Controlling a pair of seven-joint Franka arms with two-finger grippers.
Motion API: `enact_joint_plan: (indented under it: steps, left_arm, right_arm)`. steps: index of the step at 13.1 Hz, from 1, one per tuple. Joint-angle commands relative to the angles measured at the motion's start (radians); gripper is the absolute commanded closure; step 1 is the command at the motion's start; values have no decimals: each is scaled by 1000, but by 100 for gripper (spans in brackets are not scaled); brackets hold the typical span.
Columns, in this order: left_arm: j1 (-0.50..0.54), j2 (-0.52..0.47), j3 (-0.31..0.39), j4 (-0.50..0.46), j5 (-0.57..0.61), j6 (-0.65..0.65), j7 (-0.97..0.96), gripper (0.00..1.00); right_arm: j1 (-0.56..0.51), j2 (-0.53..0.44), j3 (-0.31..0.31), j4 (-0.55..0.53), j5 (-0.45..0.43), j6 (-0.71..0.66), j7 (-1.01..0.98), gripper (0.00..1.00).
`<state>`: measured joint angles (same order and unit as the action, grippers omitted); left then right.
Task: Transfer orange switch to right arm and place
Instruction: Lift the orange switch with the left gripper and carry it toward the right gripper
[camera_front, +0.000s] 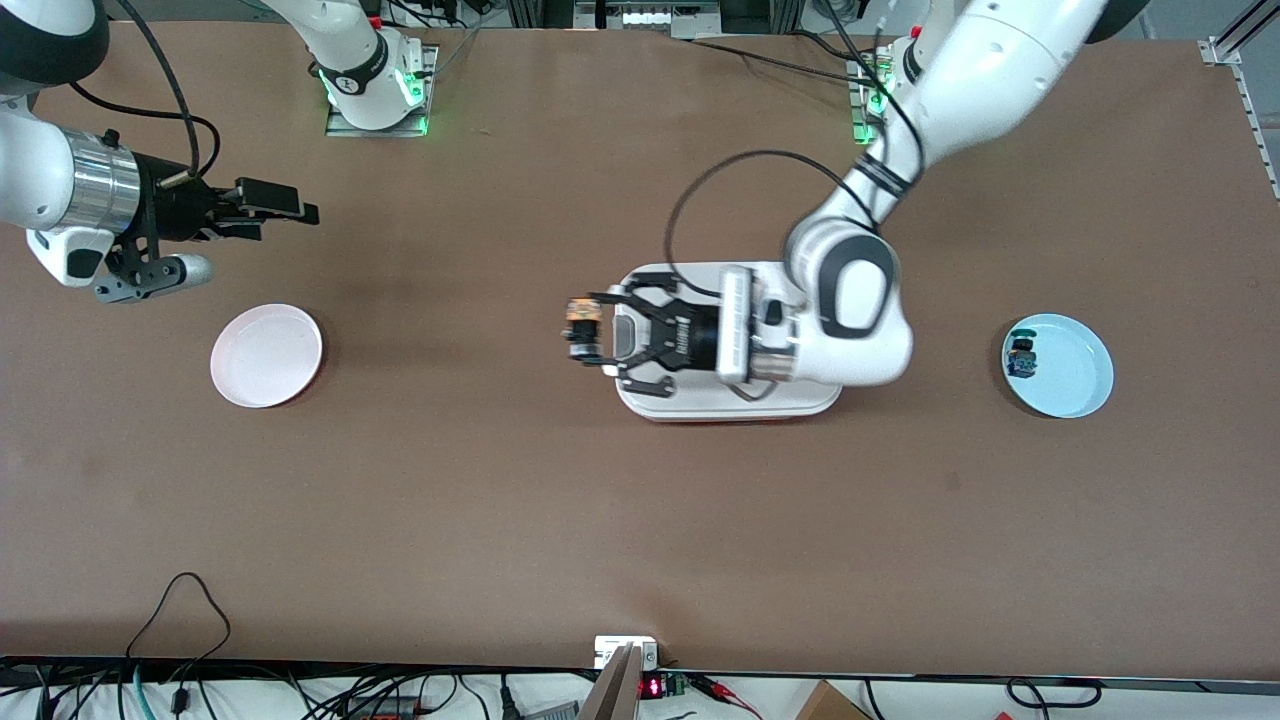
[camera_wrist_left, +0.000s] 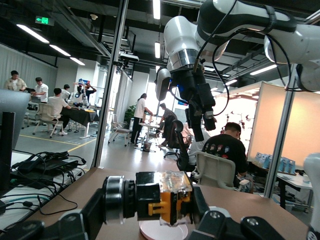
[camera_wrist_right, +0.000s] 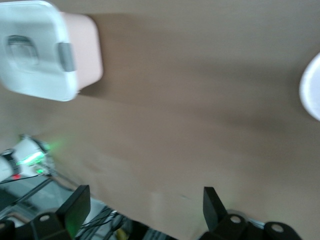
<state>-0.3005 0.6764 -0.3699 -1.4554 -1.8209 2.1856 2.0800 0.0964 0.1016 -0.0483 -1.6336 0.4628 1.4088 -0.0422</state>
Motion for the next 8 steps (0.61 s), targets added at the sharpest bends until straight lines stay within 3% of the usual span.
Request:
enact_joint_plan:
  steps: [1,5,8]
  left_arm:
    - [-133,-6,20,90,-80,191,-72,100]
    - [-273,-8,20,186,-81,471,-185,100]
    - [-305,-8,26,221,-74,523,-222,100]
  right_arm:
    - [17,27,1,12,133,-14,-8,0]
    - [11,93,1,11,402,-34,-5,0]
    - [-29,183,-4,11,624,-106,-4,0]
